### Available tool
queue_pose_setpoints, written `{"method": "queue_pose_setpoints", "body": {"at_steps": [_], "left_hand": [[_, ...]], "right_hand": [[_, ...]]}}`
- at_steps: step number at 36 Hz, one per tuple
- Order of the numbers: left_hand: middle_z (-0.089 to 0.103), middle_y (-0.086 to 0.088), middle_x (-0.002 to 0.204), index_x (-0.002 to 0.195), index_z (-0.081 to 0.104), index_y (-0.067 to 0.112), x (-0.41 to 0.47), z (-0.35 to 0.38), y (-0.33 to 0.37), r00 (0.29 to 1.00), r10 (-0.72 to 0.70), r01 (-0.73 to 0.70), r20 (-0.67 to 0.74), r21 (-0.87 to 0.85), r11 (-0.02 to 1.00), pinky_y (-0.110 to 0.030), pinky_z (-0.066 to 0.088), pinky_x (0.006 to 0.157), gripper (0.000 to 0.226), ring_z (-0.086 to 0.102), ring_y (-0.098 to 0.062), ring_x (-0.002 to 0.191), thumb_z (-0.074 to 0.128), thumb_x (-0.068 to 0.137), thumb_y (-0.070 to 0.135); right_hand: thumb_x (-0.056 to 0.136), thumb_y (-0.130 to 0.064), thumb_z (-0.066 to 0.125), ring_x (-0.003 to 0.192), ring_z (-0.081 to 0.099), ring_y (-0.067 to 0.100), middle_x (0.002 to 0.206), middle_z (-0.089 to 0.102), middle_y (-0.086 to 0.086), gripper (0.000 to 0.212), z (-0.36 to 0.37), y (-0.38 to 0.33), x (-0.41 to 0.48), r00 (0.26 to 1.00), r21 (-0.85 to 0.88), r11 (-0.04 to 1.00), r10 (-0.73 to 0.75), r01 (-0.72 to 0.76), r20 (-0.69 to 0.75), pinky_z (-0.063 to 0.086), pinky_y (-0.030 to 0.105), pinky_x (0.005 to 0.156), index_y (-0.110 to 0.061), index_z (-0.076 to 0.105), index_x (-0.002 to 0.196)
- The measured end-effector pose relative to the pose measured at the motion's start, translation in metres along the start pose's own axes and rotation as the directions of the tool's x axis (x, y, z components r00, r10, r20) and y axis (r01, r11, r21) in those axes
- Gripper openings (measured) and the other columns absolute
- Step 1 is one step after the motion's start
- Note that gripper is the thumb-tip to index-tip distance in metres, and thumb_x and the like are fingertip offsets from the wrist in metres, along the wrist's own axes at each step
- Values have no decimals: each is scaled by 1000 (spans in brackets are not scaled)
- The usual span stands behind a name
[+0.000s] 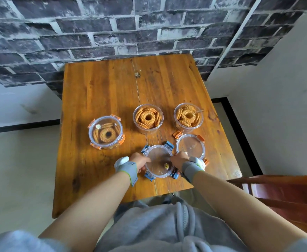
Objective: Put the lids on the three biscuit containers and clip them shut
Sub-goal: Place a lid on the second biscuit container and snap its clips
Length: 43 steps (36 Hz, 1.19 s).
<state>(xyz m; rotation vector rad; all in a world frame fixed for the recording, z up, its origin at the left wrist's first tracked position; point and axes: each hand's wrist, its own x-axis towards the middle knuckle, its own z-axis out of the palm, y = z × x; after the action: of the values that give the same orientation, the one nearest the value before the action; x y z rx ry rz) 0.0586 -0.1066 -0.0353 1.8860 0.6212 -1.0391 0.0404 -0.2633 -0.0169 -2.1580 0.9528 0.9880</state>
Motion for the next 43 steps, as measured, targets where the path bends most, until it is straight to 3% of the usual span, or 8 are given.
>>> {"method": "queue_pose_setpoints", "body": {"at_steps": [5, 10, 15, 23, 28, 36, 40, 43], "left_hand": [[38, -2, 53, 68, 46, 15, -7, -7, 3, 993, 76, -67, 88, -102, 993, -7, 16, 31, 27, 28, -4, 23, 63, 80, -3], [59, 11, 55, 77, 61, 16, -19, -27, 6, 973, 191, -162, 127, -211, 964, -13, 19, 29, 22, 26, 1, 24, 67, 80, -5], [64, 1, 64, 107, 67, 4, -26, -44, 16, 965, 253, -227, 66, -268, 936, -10, 24, 32, 23, 31, 2, 26, 63, 84, -2], [58, -10, 101, 106, 65, 6, -41, -62, 35, 918, 397, -391, -27, -246, 887, -19, 43, 66, 27, 51, -21, 90, 63, 82, -6], [35, 2, 135, 130, 54, 6, -51, -77, 48, 845, 510, -535, -161, -237, 811, -14, 46, 83, 55, 45, -13, 111, 45, 84, -23], [71, -5, 55, 91, 60, 10, -44, -90, 53, 933, 360, -236, -17, -785, 573, -29, 42, 60, 49, 63, -13, 41, 30, 98, 48], [65, -4, 64, 117, 54, 18, -46, -87, 58, 952, 301, -265, -49, -621, 737, -19, 42, 47, 22, 59, -8, 37, 48, 97, 19], [60, -5, 75, 148, 24, 28, -41, -86, 66, 956, 283, -278, -71, -523, 806, -21, 43, 47, 65, 61, -11, 47, 51, 93, 5]], "right_hand": [[87, -32, 55, 98, 61, 29, 107, 59, 16, 33, -3, -6, -10, 999, -1, 999, -43, 43, -1, 49, 40, 88, -6, 54, 107], [87, -47, 51, 36, 51, 22, 56, 52, 12, 44, -15, -16, -9, 994, 141, 990, -31, 15, 109, 41, 20, 38, -3, 47, 85], [96, -20, 30, 22, 53, 17, 33, 58, 11, 28, -30, -33, -10, 972, 420, 907, -76, -24, 221, 37, 12, 31, -3, 44, 78], [99, -28, 38, 32, 62, 20, 44, 65, 13, 36, -47, -51, -5, 916, 849, 515, -271, -121, 295, 44, 18, 29, 0, 51, 79], [95, -2, 42, 33, 59, 8, 41, 63, 0, 25, -53, -70, -6, 863, 842, 540, -429, 6, 268, 43, 14, 33, -2, 56, 75], [92, -2, 50, 37, 61, 9, 53, 70, 0, 19, -57, -89, -1, 827, 812, 568, -515, 135, 224, 50, 16, 41, 0, 61, 78], [91, -9, 55, 41, 61, 14, 54, 70, 4, 22, -57, -94, 0, 836, 734, 655, -495, 180, 236, 52, 28, 54, -1, 67, 75], [93, -13, 55, 41, 63, 22, 57, 71, 10, 11, -61, -100, 0, 862, 685, 703, -454, 191, 225, 54, 30, 49, -2, 57, 92]]}}
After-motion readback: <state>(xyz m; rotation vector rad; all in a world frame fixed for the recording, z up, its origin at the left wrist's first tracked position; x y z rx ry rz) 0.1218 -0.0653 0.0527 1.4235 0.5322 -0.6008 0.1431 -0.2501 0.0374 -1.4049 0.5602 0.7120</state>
